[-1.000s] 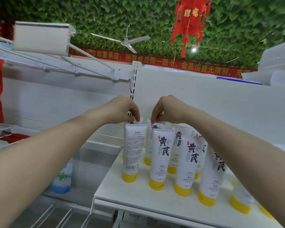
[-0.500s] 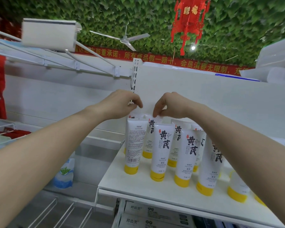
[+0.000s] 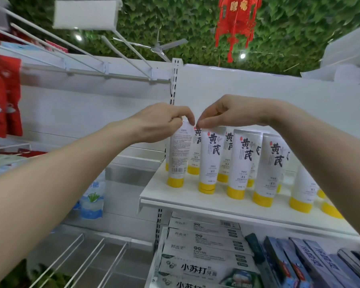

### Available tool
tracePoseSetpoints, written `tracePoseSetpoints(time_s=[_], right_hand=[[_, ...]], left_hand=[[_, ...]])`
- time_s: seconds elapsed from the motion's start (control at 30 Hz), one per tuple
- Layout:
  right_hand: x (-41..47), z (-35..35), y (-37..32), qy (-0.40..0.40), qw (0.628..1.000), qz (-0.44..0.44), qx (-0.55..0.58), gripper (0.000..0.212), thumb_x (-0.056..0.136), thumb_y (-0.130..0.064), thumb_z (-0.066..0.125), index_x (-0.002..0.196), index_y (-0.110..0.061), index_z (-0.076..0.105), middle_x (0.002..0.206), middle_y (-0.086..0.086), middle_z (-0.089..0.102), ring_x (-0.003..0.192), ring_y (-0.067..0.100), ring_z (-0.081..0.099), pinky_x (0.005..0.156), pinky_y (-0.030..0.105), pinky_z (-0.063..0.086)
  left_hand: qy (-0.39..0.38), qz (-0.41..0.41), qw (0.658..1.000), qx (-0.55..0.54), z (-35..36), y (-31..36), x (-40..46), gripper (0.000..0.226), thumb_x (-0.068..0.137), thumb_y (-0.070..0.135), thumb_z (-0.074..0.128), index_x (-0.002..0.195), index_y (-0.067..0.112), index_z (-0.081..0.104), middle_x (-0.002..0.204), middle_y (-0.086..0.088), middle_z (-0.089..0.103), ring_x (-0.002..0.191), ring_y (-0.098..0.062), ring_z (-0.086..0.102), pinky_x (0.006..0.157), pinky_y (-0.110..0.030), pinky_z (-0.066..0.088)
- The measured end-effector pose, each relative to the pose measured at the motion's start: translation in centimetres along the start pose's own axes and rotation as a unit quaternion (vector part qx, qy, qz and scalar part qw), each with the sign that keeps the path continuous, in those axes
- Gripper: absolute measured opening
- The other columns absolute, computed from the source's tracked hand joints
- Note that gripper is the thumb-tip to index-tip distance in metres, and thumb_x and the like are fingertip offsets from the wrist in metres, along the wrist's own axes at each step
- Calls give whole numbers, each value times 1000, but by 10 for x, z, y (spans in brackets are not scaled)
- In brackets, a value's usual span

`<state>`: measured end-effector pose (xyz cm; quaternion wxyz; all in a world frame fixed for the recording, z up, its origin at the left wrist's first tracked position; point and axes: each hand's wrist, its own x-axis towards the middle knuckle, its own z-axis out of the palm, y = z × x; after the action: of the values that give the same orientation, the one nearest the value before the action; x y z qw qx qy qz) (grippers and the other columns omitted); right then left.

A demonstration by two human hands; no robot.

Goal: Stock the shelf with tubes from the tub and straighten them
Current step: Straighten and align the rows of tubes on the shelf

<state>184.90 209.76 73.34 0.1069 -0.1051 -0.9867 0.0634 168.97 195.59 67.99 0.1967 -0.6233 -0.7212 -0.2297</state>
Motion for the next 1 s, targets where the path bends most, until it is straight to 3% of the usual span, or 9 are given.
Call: tracePoseSetpoints(time_s=[0.13, 0.33, 0.4, 0.47, 0.57, 0.7, 0.83, 0.93, 1.0], right_hand=[[-8, -1, -2, -15, 999, -19, -23, 29, 85, -30, 70, 111, -42, 64, 96, -12, 72, 81, 2, 67, 90, 27, 50], [-9, 5, 2, 39, 998, -32, -46, 30, 81, -17, 73, 98, -34, 55, 98, -3, 69, 85, 17, 66, 80, 45, 56], [-8, 8, 5, 57, 996, -46, -42, 29, 81, -15, 72, 95, -31, 53, 100, 2, 67, 78, 15, 61, 71, 37, 58], [-8, 11, 6, 72, 994, -60, -49, 24, 82, -14, 71, 97, -25, 56, 101, 4, 66, 70, 7, 55, 55, 11, 50], [-9, 13, 6, 83, 993, -69, -57, 15, 84, -16, 71, 95, -21, 63, 96, 4, 67, 69, 5, 54, 46, 6, 40], [-12, 16, 6, 89, 990, -83, -72, 10, 84, -16, 68, 90, -24, 68, 90, 0, 69, 81, 13, 60, 59, 18, 42], [-14, 19, 5, 96, 990, -76, -77, 14, 84, -20, 70, 96, -25, 65, 93, 0, 66, 93, 20, 61, 76, 29, 47], [-15, 20, 3, 83, 993, -55, -70, 34, 84, -23, 71, 114, -30, 57, 97, -1, 63, 91, 20, 57, 77, 31, 46], [-14, 18, 1, 75, 993, -41, -76, 42, 84, -23, 70, 122, -30, 54, 97, -3, 63, 91, 19, 57, 79, 30, 47]], left_hand=[[-27, -25, 999, 34, -4, 2, -11, 42, 83, 25, 29, 107, 51, 53, 121, 1, 61, 109, -21, 52, 92, -40, 42], [-32, -44, 997, 46, -14, 9, -21, 58, 80, -4, 42, 111, 40, 63, 109, 9, 64, 99, -8, 53, 79, -21, 34], [-29, -35, 997, 55, -15, 9, -20, 45, 87, 1, 51, 114, 35, 65, 106, 9, 64, 96, -8, 52, 74, -16, 30], [-28, -27, 997, 64, -15, 9, -18, 33, 90, 11, 58, 114, 33, 65, 101, 9, 64, 93, -11, 53, 67, -15, 30], [-27, -33, 994, 97, -13, 12, -17, 27, 90, 18, 62, 113, 32, 64, 96, 6, 55, 95, -16, 48, 73, -19, 34], [-4, -80, 987, 136, -9, 12, -13, 29, 87, 31, 65, 116, 28, 62, 112, 1, 50, 115, -22, 40, 97, -41, 38], [8, -118, 990, 71, -1, 18, -14, 24, 88, 30, 62, 113, 30, 61, 107, 3, 60, 103, -21, 51, 79, -30, 38], [26, -125, 992, 22, 5, 15, -15, 30, 87, 28, 64, 117, 30, 61, 117, 3, 62, 106, -21, 54, 78, -28, 38], [42, -125, 991, -19, 6, 12, -14, 27, 84, 28, 68, 110, 31, 63, 110, 2, 63, 104, -21, 55, 79, -28, 41]])
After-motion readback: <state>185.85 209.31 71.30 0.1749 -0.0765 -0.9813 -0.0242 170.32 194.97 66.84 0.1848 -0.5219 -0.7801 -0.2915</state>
